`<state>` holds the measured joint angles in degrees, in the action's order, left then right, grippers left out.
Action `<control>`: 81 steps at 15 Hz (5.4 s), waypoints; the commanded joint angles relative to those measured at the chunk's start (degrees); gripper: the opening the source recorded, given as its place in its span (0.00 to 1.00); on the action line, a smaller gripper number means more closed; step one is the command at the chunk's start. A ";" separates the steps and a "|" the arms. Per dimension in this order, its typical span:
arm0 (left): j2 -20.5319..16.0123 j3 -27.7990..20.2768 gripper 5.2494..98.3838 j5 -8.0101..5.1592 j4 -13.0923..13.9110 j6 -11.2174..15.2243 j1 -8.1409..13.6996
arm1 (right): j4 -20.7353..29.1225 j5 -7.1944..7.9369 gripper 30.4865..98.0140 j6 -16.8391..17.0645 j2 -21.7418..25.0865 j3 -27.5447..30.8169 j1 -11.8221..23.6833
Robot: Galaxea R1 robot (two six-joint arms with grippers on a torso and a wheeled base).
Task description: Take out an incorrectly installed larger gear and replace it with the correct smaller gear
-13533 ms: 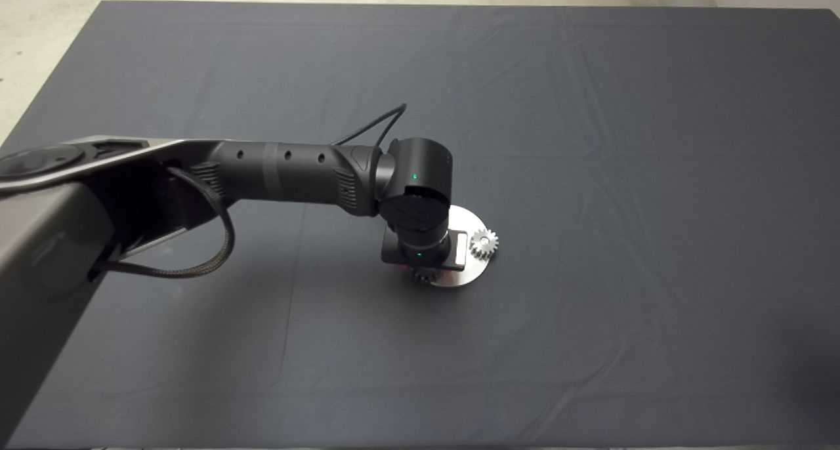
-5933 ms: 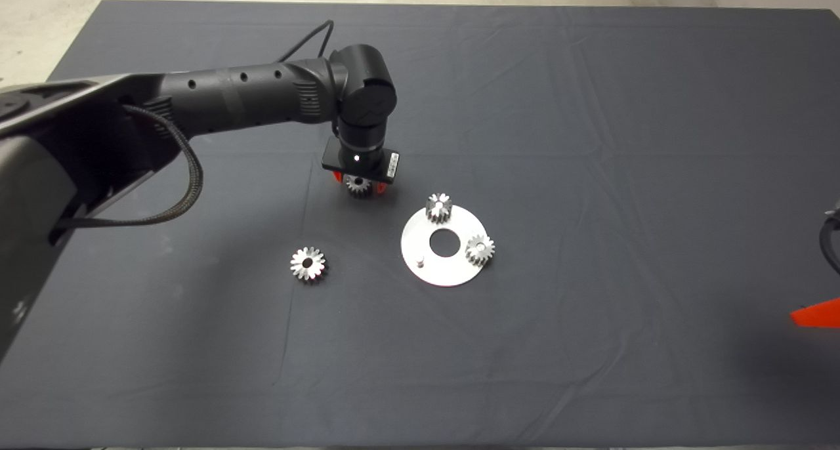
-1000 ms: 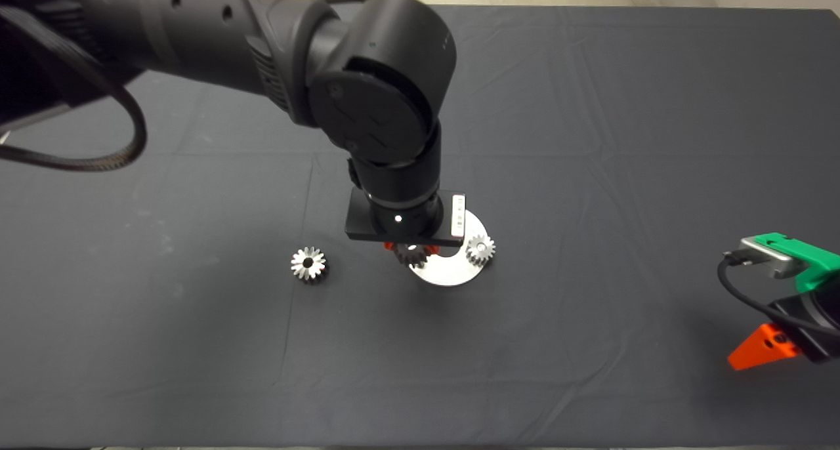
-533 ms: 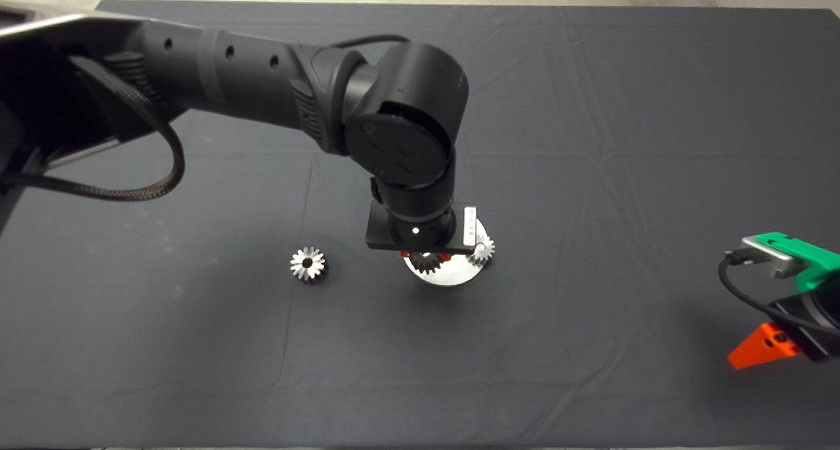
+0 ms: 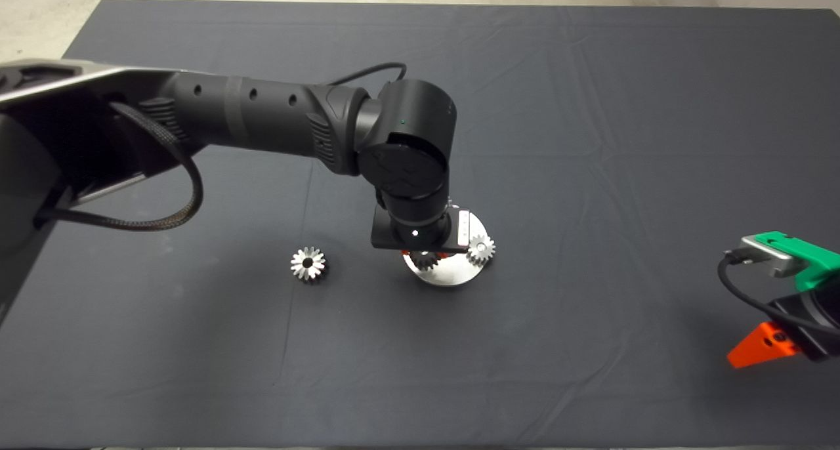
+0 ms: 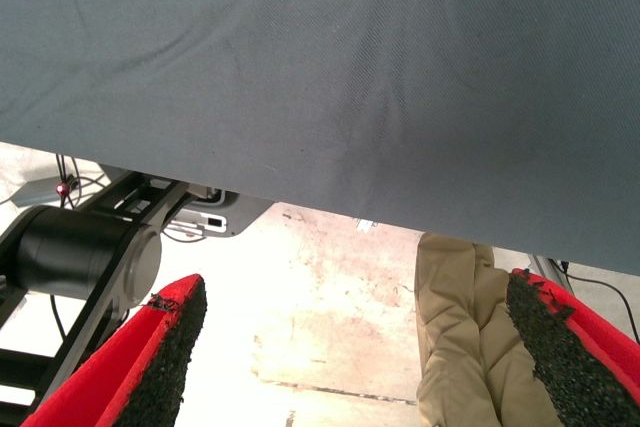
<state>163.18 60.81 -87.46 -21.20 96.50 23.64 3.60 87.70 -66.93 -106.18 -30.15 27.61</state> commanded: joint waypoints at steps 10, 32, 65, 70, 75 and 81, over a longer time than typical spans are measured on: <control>-1.33 1.15 0.21 -4.74 -4.82 -2.63 -4.31 | -1.85 5.03 0.72 0.22 -0.12 0.37 0.60; 3.68 10.06 0.20 -4.74 -5.34 -6.41 -4.83 | -2.81 4.94 0.72 0.31 -0.63 0.54 0.52; 2.63 10.37 0.20 -5.00 -4.73 -10.46 -4.47 | -3.08 4.50 0.72 -0.75 -4.00 1.01 -0.36; 1.31 9.69 0.20 -4.83 -3.32 -9.05 -4.47 | -3.69 4.59 0.72 0.13 -5.37 -2.24 -0.45; -0.45 5.80 0.20 -4.92 -3.93 -1.40 -3.33 | -6.33 4.59 0.72 0.31 -8.57 -6.48 -0.45; -0.60 5.80 0.20 -4.85 -4.02 -0.96 -3.33 | -7.22 4.59 0.72 1.54 -10.16 -9.94 -0.54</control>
<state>163.12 67.55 -85.53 -25.30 94.76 19.35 -1.15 87.67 -66.34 -115.27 -38.13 26.49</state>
